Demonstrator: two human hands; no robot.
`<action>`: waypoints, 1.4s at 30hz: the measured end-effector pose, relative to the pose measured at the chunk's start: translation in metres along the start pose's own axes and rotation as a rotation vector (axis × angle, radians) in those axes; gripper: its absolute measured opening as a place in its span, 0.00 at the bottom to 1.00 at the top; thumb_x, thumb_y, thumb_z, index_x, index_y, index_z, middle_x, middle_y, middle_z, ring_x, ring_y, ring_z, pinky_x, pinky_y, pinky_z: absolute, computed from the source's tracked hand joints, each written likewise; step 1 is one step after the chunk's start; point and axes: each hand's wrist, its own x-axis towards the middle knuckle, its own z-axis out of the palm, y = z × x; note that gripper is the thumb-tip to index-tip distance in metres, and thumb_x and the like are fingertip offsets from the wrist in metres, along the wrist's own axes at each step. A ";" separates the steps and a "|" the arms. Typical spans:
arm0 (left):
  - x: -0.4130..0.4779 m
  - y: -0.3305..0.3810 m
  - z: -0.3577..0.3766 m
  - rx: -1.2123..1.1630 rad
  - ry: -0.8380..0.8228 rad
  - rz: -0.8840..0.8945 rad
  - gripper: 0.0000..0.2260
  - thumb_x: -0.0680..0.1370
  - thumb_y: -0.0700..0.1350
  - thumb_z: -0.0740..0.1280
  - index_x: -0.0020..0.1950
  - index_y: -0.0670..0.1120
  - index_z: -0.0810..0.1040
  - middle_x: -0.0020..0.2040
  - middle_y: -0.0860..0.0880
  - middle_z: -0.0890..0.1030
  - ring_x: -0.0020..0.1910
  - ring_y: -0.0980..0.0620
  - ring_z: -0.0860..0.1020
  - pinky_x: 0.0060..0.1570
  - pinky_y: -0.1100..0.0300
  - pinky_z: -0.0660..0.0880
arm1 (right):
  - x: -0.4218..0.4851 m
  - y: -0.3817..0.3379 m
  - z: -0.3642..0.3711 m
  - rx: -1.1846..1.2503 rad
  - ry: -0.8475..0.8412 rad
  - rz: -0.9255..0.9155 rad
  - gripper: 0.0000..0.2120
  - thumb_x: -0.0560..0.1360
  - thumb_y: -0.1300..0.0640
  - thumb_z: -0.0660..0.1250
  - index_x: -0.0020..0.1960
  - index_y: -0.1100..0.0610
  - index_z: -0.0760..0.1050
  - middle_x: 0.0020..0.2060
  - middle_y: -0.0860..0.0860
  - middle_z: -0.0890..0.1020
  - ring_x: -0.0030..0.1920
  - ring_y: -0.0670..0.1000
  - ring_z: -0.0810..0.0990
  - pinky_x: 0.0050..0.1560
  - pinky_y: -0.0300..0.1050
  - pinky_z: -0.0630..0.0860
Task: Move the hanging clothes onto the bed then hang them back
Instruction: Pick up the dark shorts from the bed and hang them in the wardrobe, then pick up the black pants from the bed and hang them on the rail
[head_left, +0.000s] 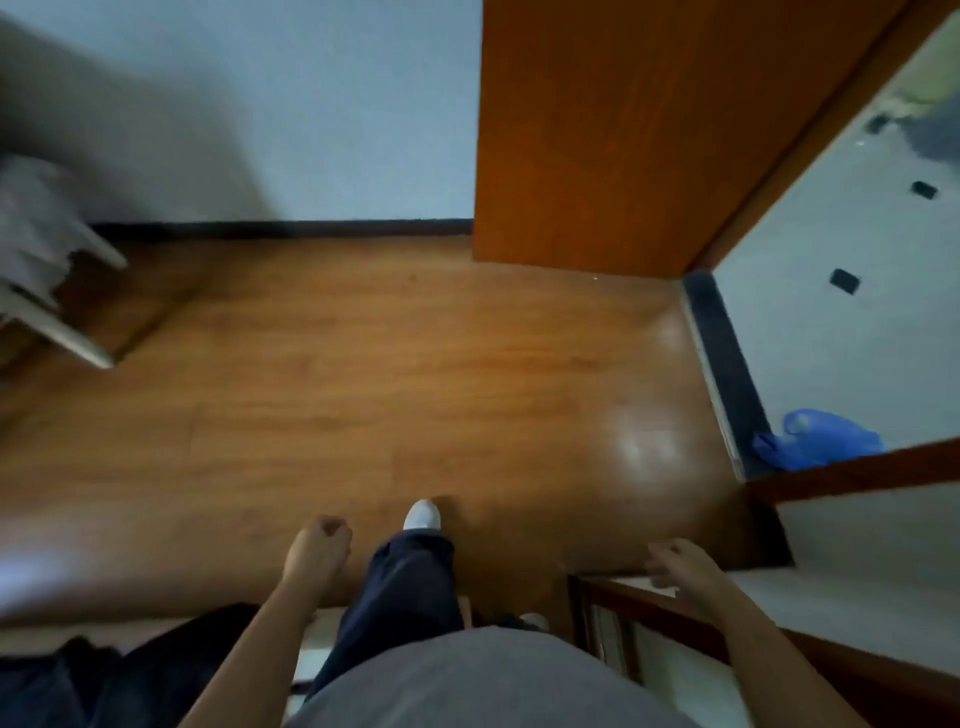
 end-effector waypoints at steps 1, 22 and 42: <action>-0.008 -0.011 -0.008 -0.087 0.034 -0.045 0.06 0.74 0.41 0.63 0.44 0.39 0.76 0.44 0.38 0.79 0.49 0.38 0.78 0.47 0.50 0.73 | 0.006 -0.007 0.006 -0.071 -0.051 -0.030 0.08 0.80 0.56 0.56 0.54 0.61 0.68 0.50 0.57 0.76 0.50 0.56 0.74 0.43 0.45 0.69; 0.045 -0.128 -0.168 -0.835 0.347 -0.599 0.12 0.78 0.38 0.56 0.58 0.36 0.73 0.41 0.43 0.77 0.35 0.51 0.74 0.33 0.59 0.67 | 0.026 -0.301 0.319 -0.895 -0.410 -0.443 0.08 0.78 0.62 0.58 0.54 0.65 0.72 0.42 0.59 0.79 0.46 0.56 0.76 0.39 0.42 0.71; 0.079 -0.027 -0.176 -1.733 0.971 -0.835 0.11 0.80 0.42 0.57 0.58 0.39 0.72 0.43 0.47 0.78 0.39 0.53 0.76 0.34 0.62 0.67 | -0.032 -0.577 0.587 -1.754 -0.630 -0.829 0.09 0.80 0.61 0.56 0.56 0.65 0.68 0.46 0.61 0.74 0.31 0.50 0.70 0.13 0.27 0.61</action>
